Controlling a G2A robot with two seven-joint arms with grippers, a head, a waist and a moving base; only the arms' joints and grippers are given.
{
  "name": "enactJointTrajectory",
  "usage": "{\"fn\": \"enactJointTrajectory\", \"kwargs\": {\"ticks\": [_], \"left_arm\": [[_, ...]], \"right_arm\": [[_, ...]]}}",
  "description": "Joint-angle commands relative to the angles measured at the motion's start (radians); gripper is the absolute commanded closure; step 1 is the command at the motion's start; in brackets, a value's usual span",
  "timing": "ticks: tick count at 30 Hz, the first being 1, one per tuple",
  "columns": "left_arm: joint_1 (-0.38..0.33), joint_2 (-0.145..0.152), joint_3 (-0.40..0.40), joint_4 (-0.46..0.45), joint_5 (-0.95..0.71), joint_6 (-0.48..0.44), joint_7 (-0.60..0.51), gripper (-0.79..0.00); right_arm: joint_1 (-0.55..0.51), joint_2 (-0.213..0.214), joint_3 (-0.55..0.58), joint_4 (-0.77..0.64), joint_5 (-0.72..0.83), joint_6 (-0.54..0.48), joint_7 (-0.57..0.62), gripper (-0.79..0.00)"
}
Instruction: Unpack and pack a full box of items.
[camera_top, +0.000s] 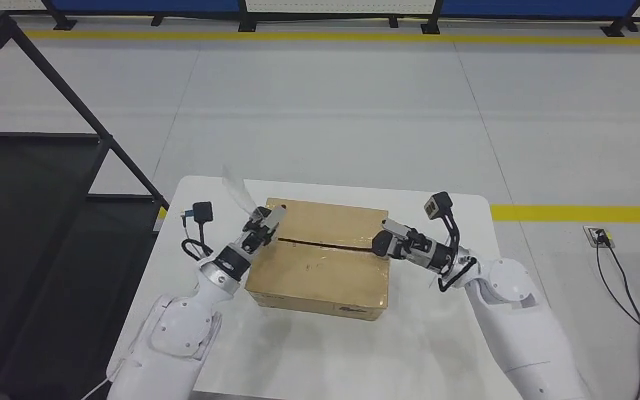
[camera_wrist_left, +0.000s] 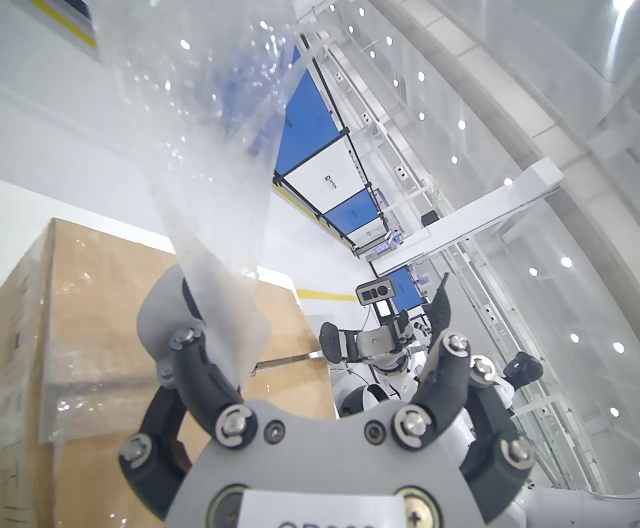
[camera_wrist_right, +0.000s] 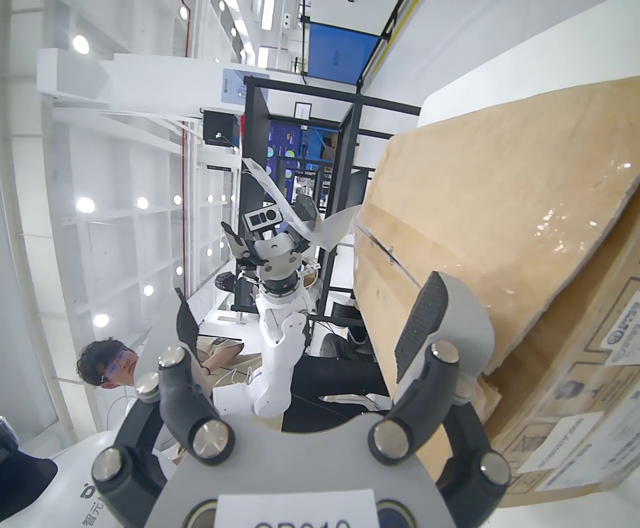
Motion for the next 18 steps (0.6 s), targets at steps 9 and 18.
{"fn": "enactJointTrajectory", "kwargs": {"ticks": [9, 18], "left_arm": [[-0.052, -0.015, 0.078, 0.037, 0.085, 0.032, -0.02, -0.785], [-0.079, -0.029, 0.13, 0.07, 0.124, 0.039, -0.02, -0.785]], "right_arm": [[-0.072, 0.021, 0.054, -0.062, 0.001, 0.011, 0.002, -0.785], [-0.082, 0.028, 0.052, -0.073, 0.001, 0.026, -0.003, -0.785]]}}
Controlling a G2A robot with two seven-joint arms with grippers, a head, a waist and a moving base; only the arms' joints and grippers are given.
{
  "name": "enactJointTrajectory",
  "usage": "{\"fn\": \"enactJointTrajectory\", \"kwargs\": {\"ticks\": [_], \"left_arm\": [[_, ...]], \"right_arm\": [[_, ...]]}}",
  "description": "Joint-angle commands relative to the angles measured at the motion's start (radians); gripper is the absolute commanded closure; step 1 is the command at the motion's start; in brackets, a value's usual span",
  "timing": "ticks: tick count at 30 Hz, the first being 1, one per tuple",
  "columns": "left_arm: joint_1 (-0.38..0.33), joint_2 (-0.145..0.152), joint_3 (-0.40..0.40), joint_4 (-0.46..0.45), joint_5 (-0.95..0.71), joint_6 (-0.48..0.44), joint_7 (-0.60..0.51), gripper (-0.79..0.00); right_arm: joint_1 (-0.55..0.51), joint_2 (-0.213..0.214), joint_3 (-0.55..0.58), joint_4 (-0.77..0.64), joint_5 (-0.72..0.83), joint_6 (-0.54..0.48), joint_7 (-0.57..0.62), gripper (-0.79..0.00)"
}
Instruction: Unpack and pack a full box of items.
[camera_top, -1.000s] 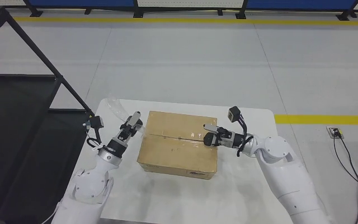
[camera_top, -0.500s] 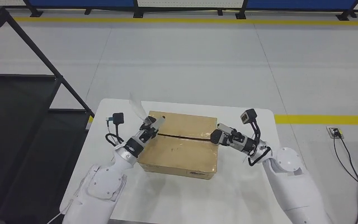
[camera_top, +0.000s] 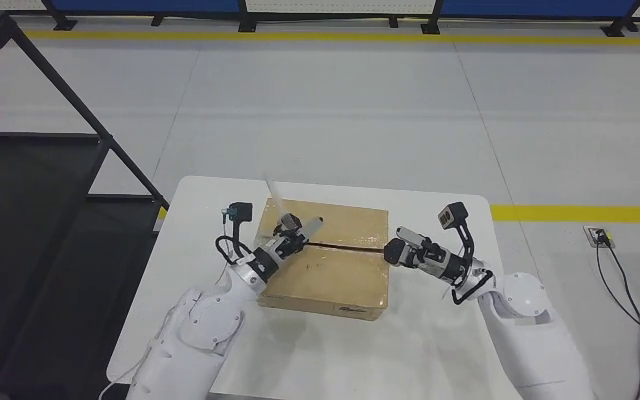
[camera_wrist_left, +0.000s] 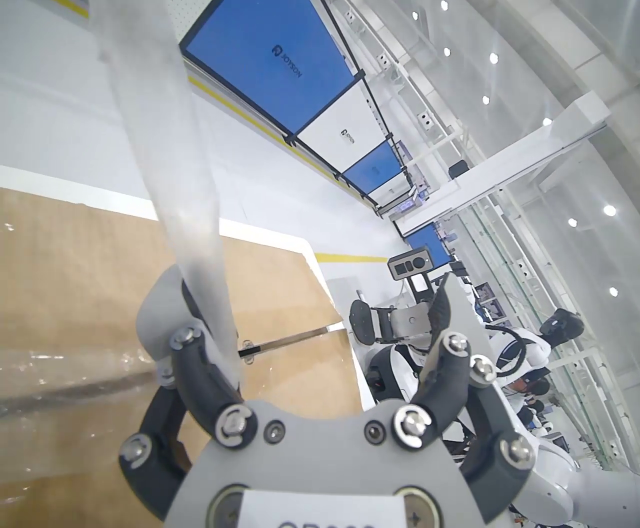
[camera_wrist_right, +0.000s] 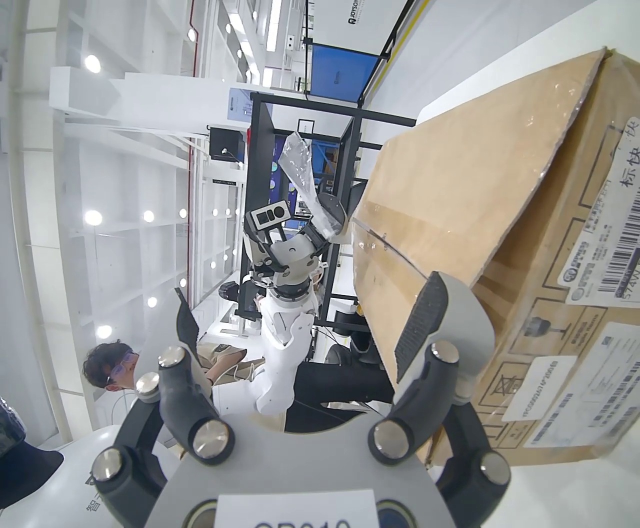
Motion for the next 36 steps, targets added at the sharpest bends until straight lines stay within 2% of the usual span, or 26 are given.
{"fn": "enactJointTrajectory", "kwargs": {"ticks": [1, 19, 28, 36], "left_arm": [[-0.007, -0.003, 0.012, 0.008, 0.005, 0.001, -0.002, -0.785], [-0.043, -0.029, 0.087, 0.05, 0.123, 0.022, 0.024, -0.785], [-0.001, -0.028, 0.077, -0.017, 0.21, -0.002, 0.063, -0.785], [0.027, -0.029, 0.08, -0.045, 0.364, 0.03, 0.123, -0.785]], "right_arm": [[-0.002, 0.001, -0.001, -0.002, 0.001, 0.0, -0.001, -0.785], [-0.008, 0.013, -0.003, 0.019, 0.017, -0.012, 0.006, -0.785], [0.001, 0.017, -0.01, 0.036, 0.028, -0.019, 0.014, -0.785], [0.004, 0.02, -0.016, 0.049, 0.038, -0.028, 0.022, -0.785]]}}
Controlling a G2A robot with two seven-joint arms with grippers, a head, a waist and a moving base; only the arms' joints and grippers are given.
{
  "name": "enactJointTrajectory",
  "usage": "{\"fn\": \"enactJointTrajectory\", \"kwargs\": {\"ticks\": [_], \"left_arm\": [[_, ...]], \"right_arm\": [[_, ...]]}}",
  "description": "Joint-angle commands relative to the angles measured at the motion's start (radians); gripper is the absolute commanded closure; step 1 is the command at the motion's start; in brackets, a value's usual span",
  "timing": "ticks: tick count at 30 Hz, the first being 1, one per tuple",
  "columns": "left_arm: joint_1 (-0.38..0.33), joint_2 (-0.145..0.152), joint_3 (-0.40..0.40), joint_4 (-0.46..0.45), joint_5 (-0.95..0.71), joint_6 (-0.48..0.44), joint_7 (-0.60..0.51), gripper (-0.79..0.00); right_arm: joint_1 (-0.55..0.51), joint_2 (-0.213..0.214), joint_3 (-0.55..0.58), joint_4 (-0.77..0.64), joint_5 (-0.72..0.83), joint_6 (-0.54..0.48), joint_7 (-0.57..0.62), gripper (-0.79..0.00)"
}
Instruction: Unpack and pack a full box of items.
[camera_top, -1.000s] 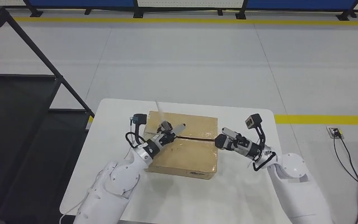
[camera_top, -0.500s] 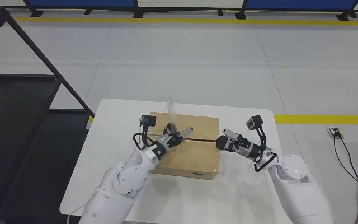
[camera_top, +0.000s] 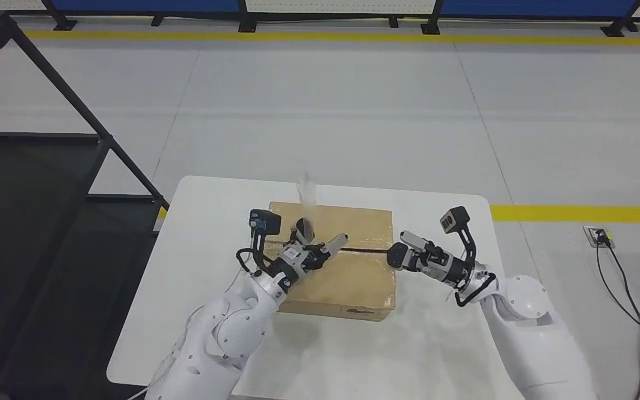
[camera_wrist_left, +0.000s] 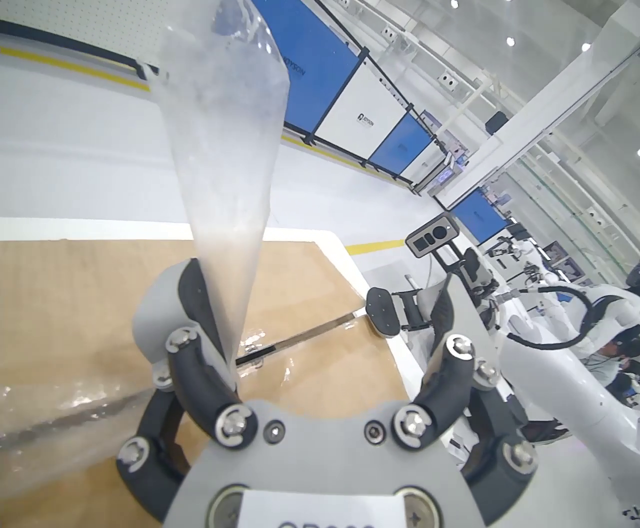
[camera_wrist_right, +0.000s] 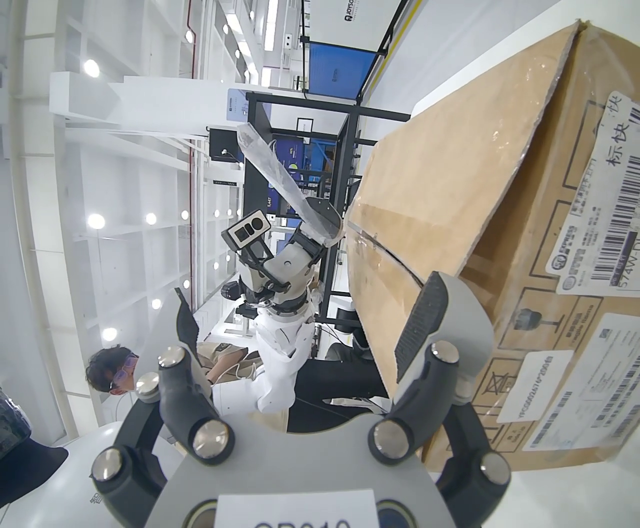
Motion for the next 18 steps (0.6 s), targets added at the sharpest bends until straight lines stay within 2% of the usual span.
{"fn": "enactJointTrajectory", "kwargs": {"ticks": [1, 8, 18], "left_arm": [[0.001, -0.001, 0.004, -0.001, 0.027, 0.004, 0.003, -0.785], [0.004, -0.007, 0.015, -0.013, 0.088, 0.02, 0.021, -0.785], [0.027, -0.01, 0.04, -0.069, 0.332, 0.086, 0.066, -0.785]], "right_arm": [[0.0, 0.001, -0.001, 0.004, 0.004, -0.003, 0.001, -0.785], [-0.004, 0.003, -0.005, 0.011, 0.013, -0.015, 0.003, -0.785], [-0.017, 0.01, -0.001, -0.003, 0.015, -0.021, 0.002, -0.785]]}}
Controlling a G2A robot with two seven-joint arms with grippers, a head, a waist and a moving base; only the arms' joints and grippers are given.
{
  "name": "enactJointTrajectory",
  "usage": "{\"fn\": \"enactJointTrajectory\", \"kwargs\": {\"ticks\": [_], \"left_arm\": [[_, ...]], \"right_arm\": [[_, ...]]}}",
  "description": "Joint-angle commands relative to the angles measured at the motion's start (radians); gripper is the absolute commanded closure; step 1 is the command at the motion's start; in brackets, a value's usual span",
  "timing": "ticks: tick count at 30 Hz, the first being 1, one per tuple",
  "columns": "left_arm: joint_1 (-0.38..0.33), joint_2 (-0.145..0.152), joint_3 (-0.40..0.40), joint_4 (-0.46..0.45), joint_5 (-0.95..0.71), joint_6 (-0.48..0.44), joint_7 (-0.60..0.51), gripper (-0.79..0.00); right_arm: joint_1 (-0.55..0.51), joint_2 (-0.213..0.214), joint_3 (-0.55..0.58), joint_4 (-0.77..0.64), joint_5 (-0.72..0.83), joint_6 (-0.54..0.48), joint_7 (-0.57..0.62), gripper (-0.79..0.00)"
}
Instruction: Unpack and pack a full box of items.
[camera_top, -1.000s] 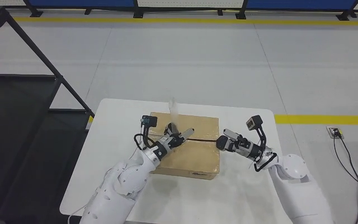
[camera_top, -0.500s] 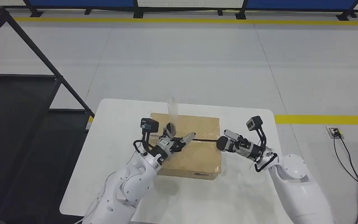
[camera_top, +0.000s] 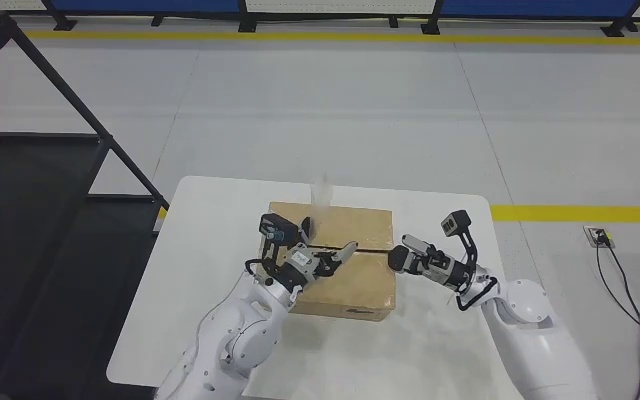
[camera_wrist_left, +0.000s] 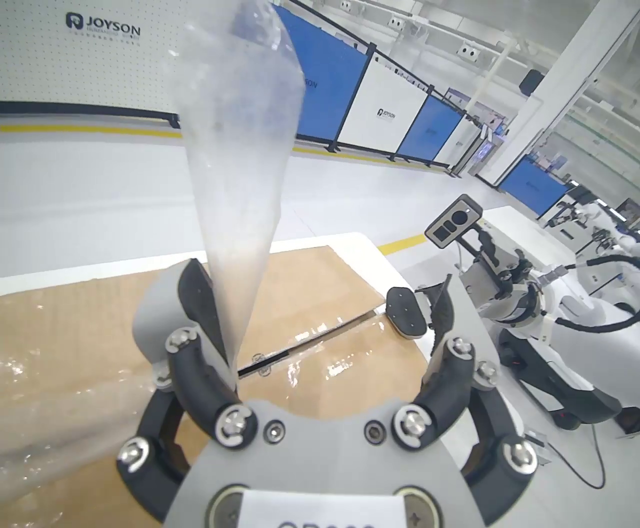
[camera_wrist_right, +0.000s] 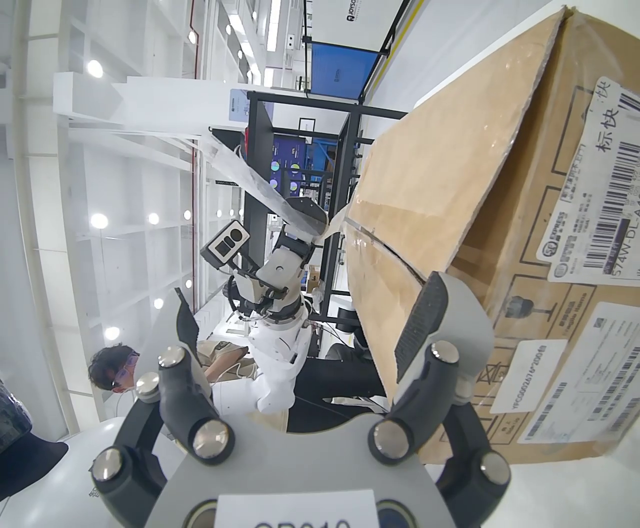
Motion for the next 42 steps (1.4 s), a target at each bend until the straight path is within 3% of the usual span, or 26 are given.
{"fn": "enactJointTrajectory", "kwargs": {"ticks": [1, 11, 28, 35, 42], "left_arm": [[0.006, 0.0, 0.007, -0.006, 0.058, 0.017, 0.001, -0.785], [-0.001, -0.012, 0.04, 0.004, 0.173, 0.061, -0.026, -0.785], [-0.011, -0.034, 0.123, 0.014, 0.553, 0.19, 0.008, -0.785], [0.017, -0.04, 0.095, -0.045, 0.499, 0.163, 0.025, -0.785], [0.104, -0.033, -0.046, -0.209, 0.19, 0.059, 0.088, -0.785]], "right_arm": [[-0.002, 0.001, 0.001, -0.003, 0.0, 0.0, 0.0, -0.785], [-0.019, 0.008, 0.006, -0.011, 0.007, -0.009, 0.002, -0.785], [-0.079, 0.02, 0.038, -0.039, 0.048, -0.056, -0.006, -0.785], [-0.073, 0.022, 0.036, -0.028, 0.059, -0.066, -0.007, -0.785], [-0.072, 0.024, 0.049, -0.037, 0.085, -0.136, -0.005, -0.785]]}}
